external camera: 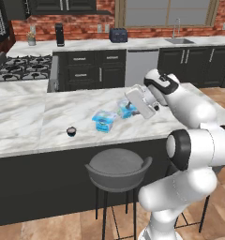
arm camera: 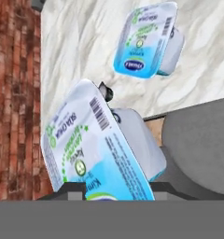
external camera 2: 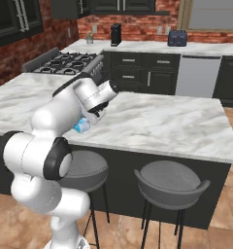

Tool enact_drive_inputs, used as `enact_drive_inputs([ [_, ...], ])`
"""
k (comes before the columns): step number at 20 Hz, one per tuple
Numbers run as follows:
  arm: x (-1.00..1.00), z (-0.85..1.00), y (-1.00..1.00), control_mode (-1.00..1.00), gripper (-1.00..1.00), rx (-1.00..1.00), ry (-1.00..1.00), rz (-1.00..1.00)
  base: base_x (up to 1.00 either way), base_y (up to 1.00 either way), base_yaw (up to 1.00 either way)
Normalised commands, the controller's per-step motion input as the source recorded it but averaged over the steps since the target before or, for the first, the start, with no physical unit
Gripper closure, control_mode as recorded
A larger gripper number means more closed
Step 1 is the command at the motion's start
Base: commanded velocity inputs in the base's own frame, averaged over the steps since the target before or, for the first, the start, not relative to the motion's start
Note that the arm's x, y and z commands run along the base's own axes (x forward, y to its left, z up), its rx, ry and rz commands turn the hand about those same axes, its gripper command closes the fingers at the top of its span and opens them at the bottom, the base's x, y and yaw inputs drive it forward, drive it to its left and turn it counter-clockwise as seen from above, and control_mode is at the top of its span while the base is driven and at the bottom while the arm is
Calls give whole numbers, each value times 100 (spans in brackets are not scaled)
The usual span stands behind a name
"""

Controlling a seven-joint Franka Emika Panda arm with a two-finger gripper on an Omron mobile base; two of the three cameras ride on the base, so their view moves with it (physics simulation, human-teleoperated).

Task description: Stack the yogurt containers by placing the smaller containers on top of the larger containers.

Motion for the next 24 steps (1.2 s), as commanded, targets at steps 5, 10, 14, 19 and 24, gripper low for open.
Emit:
enact_drive_inputs([
  [5, 48, -22, 0, -100, 100, 7, 13, 0, 0, 0, 0],
  [10, 52, -3, 7, -100, 100, 2, 14, 0, 0, 0, 0],
  [14, 55, 0, 14, -100, 100, 0, 12, 0, 0, 0, 0],
  [19, 49, -14, 13, -100, 100, 0, 11, 1, 0, 0, 0],
  [24, 37, -25, 8, -100, 100, 0, 8, 2, 0, 0, 0],
])
